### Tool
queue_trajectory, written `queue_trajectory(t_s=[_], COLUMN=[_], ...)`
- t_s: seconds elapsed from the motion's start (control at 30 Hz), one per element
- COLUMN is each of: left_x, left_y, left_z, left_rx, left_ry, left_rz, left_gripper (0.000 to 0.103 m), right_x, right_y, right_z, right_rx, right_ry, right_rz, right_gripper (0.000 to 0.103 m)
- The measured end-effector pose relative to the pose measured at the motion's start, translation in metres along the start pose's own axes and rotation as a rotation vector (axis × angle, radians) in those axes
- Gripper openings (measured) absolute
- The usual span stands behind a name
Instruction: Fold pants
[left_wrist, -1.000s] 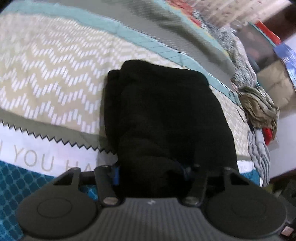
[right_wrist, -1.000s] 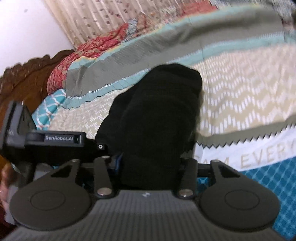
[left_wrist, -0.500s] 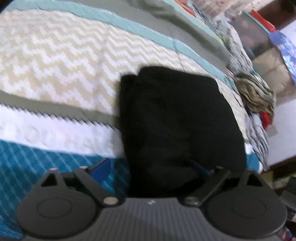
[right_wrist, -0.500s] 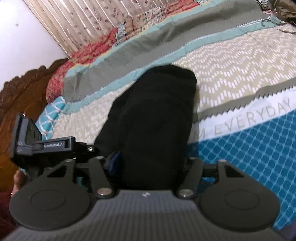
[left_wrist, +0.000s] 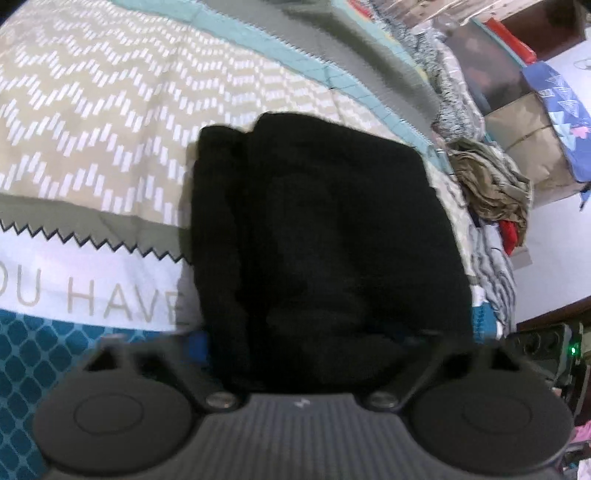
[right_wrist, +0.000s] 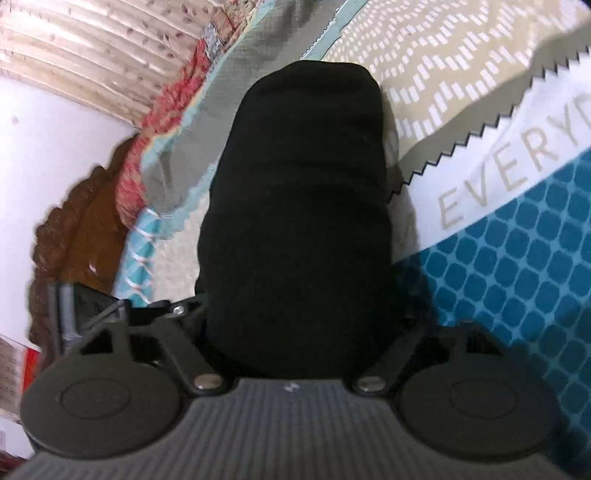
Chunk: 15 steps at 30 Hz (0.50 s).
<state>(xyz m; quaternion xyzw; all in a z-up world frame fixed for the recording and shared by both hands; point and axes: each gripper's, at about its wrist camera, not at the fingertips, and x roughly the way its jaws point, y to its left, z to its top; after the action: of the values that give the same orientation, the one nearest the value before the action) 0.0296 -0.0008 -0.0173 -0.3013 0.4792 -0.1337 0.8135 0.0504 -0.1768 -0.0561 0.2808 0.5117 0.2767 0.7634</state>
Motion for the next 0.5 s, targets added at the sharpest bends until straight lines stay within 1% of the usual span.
queue_trajectory(t_s=[0.03, 0.07, 0.1, 0.17, 0.27, 0.33, 0.37, 0.43, 0.47, 0.5], left_x=[-0.003, -0.008, -0.011, -0.017, -0.031, -0.034, -0.030, -0.015, -0.009, -0.010], left_y=[-0.002, -0.006, -0.010, -0.022, -0.032, -0.035, -0.036, -0.032, -0.029, -0.026], left_z=[0.001, 0.001, 0.001, 0.001, -0.005, -0.011, -0.015, -0.021, -0.023, -0.023], left_rx=[0.004, 0.016, 0.037, 0.069, 0.098, 0.123, 0.132, 0.140, 0.130, 0.114], left_ry=[-0.002, -0.009, -0.017, -0.031, -0.046, -0.039, -0.024, 0.023, 0.035, 0.027], left_rz=[-0.007, -0.003, 0.011, 0.033, 0.011, 0.006, 0.020, 0.081, 0.097, 0.089], left_gripper=[0.060, 0.053, 0.048, 0.045, 0.044, 0.044, 0.044, 0.046, 0.050, 0.051], right_x=[-0.002, -0.004, -0.006, -0.008, -0.020, -0.028, -0.030, -0.018, -0.013, -0.011], right_y=[0.008, 0.019, 0.030, 0.048, 0.063, 0.061, 0.057, 0.037, 0.026, 0.018], right_z=[-0.002, -0.005, -0.009, -0.017, -0.028, -0.033, -0.036, -0.032, -0.033, -0.032], right_rx=[-0.041, -0.096, -0.152, -0.227, -0.293, -0.296, -0.282, -0.210, -0.152, -0.114], right_ry=[-0.004, -0.013, -0.022, -0.047, -0.091, -0.101, -0.090, -0.051, -0.040, -0.043], right_rz=[-0.021, -0.045, -0.070, -0.109, -0.113, -0.099, -0.098, -0.125, -0.134, -0.115], right_gripper=[0.068, 0.065, 0.064, 0.060, 0.059, 0.059, 0.059, 0.060, 0.063, 0.064])
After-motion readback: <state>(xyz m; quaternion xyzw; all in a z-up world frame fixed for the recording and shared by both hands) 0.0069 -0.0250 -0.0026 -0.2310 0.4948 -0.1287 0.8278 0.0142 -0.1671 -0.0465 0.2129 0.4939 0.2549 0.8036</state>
